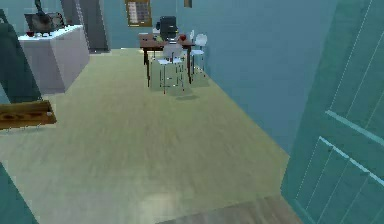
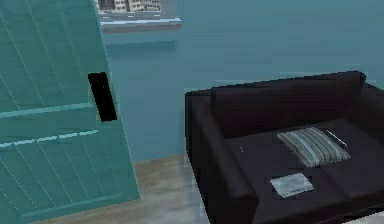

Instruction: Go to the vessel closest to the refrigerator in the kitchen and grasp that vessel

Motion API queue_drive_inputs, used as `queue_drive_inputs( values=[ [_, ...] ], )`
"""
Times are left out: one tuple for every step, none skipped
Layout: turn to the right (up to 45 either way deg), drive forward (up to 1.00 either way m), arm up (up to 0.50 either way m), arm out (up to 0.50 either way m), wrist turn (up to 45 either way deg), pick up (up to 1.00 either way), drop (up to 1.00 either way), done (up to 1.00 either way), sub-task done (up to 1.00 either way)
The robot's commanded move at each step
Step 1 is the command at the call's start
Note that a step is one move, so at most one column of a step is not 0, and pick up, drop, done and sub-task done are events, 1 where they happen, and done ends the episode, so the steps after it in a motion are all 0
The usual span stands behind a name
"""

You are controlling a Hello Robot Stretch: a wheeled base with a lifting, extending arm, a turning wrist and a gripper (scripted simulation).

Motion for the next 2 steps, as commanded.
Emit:
queue_drive_inputs(
  values=[
    [0.0, 0.15, 0.0, 0.0, 0.0, 0.0, 0.0, 0.0, 0.0],
    [-21.0, 0.0, 0.0, 0.0, 0.0, 0.0, 0.0, 0.0, 0.0]
  ],
)
